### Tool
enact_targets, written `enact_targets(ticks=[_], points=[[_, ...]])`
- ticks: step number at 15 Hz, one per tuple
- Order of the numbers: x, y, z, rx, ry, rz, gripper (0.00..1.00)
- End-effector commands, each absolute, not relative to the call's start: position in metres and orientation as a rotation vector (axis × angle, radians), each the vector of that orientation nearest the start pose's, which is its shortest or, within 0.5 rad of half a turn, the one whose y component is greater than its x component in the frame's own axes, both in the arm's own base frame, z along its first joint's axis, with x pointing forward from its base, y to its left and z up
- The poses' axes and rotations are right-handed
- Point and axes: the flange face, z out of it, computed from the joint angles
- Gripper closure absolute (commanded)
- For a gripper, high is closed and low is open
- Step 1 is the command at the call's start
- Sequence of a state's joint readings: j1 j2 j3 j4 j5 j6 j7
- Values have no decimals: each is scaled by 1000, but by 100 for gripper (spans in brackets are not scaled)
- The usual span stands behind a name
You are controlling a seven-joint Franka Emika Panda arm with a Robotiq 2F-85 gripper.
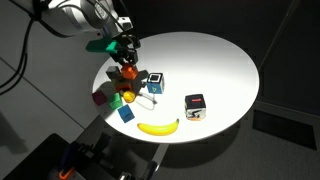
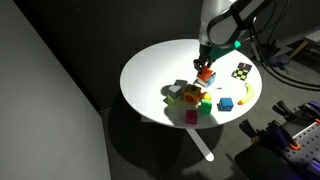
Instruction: Place the orange cube on the grey cube
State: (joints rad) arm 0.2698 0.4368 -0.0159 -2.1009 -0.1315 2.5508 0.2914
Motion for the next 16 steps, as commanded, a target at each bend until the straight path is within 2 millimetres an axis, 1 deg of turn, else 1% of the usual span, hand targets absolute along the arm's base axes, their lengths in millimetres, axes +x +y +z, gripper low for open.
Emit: enact_targets(ticks=[1,5,9,13,16], points=[[568,165,230,-3244,-209,10,72],[572,188,242,-3268,-343,59,72],[577,212,251,-3280,-452,26,72],[577,237,255,-3265,-523,-13,72],[576,254,253,-3240,-552,-38,72]])
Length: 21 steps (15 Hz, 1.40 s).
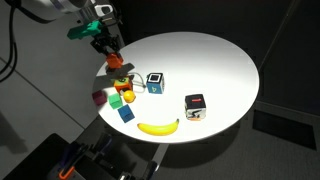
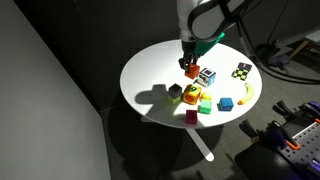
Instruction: Place the orange cube on the grey cube
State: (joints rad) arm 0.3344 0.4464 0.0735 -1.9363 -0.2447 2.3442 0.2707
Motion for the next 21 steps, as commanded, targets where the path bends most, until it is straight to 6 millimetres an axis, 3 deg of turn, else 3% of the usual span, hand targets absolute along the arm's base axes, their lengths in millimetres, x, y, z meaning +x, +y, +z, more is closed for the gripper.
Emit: enact_targets(ticks=[1,7,21], points=[[576,260,252,-3236,-561,-37,72],[574,284,245,-3230,-581,-32,72],[577,315,225,-3229,-505,-41,72]])
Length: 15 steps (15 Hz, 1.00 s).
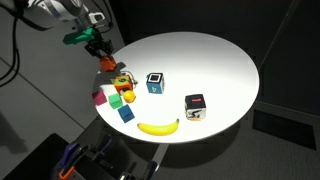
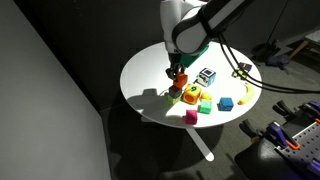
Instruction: Place the orange cube on the grey cube
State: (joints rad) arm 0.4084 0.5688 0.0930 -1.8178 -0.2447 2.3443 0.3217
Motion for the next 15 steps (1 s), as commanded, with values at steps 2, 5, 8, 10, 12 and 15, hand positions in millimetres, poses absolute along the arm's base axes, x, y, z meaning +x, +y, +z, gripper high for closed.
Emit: enact_targets(ticks=[2,5,8,10,12,15], points=[[577,320,224,-3231,-487,-49,72],[579,324,222,-3239,-446,-61,72],[582,325,219,-3244,-415,-65,72],[584,324,216,-3249,-400,-66,72],[586,323,213,-3251,-393,-63,72],[588,321,208,-3254,-390,-55,72]])
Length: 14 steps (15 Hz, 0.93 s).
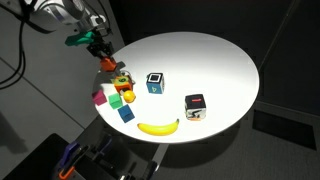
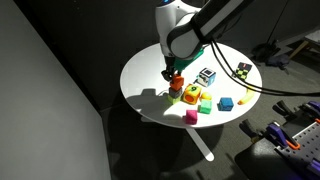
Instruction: Place the orange cube on the grey cube
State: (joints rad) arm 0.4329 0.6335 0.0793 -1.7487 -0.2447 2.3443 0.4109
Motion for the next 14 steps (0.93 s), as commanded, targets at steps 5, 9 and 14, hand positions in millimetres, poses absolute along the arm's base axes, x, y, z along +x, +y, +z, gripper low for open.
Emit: enact_targets(ticks=[5,9,14], points=[[591,319,202,-3259,-389,-45,72],[592,320,199,-3257,-394,-44,72],[590,322,198,-3249,-401,-34,72]])
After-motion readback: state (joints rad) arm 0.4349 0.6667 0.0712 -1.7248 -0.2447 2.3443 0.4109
